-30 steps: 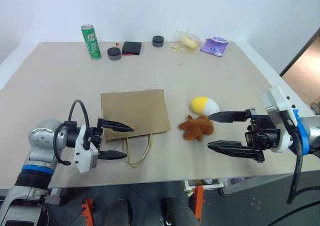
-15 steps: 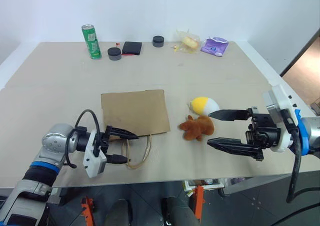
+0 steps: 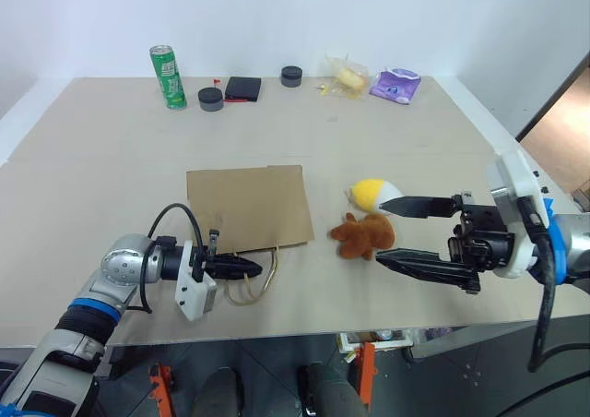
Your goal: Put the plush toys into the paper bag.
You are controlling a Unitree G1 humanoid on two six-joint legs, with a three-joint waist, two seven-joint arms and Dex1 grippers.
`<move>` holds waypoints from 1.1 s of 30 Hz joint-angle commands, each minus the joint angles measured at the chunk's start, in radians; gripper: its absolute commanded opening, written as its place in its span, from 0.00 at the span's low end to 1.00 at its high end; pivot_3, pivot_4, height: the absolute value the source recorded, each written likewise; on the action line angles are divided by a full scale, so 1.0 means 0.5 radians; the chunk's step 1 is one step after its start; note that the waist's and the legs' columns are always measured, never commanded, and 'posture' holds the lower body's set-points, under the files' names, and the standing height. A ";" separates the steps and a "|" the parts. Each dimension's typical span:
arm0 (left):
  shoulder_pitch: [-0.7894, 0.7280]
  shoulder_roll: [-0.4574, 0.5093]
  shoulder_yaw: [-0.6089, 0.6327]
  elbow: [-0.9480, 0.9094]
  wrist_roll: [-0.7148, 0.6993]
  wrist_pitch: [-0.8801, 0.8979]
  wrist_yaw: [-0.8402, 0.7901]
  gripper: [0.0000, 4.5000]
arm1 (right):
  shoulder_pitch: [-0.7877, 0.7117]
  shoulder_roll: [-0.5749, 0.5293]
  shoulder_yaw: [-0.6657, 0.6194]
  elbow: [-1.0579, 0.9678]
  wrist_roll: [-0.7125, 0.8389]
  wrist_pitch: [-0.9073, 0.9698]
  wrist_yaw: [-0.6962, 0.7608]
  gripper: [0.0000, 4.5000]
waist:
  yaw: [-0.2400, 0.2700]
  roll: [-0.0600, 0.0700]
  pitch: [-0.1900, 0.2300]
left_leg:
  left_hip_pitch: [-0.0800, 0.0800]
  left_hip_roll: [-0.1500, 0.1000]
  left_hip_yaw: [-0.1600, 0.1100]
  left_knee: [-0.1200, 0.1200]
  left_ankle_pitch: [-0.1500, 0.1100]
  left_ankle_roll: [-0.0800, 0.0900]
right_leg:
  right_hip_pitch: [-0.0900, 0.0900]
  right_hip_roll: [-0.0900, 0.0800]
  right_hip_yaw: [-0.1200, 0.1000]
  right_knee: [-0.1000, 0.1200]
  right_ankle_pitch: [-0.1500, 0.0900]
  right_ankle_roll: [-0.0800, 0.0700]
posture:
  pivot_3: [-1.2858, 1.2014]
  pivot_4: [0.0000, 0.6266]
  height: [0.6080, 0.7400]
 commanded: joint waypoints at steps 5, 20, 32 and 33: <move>-0.014 -0.160 0.231 -0.766 -0.488 1.114 0.521 0.00 | -0.021 0.562 0.522 -0.024 -0.376 -0.117 -0.585 0.83 | -0.004 -0.002 -0.002 | -0.001 0.002 -0.001 0.002 0.000 0.000 | 0.000 0.003 0.000 0.002 0.004 0.007 | 0.52 0.24 1.00; 0.133 -0.298 0.338 -1.144 -0.434 1.623 0.710 0.00 | -0.530 1.668 1.015 1.127 -1.268 -0.698 -1.090 0.01 | -0.024 -0.003 -0.004 | 0.000 0.005 -0.001 0.000 0.002 0.001 | -0.001 0.010 0.000 0.002 0.006 0.001 | 0.52 0.24 1.00; -0.059 -0.596 0.591 -1.274 -0.434 1.915 1.244 0.00 | -0.508 1.755 1.201 1.466 -1.761 -0.560 -1.296 0.01 | -0.021 -0.006 -0.008 | 0.000 0.004 -0.005 0.000 0.002 0.000 | 0.000 0.009 -0.002 0.003 0.006 0.002 | 0.52 0.24 1.00; -0.090 -0.599 0.600 -1.284 -0.408 1.887 1.256 0.00 | -0.511 1.753 1.206 1.465 -1.779 -0.548 -1.294 0.01 | -0.021 -0.007 -0.009 | 0.001 0.004 -0.005 0.000 0.003 0.000 | 0.001 0.010 -0.002 0.002 0.007 0.001 | 0.52 0.24 1.00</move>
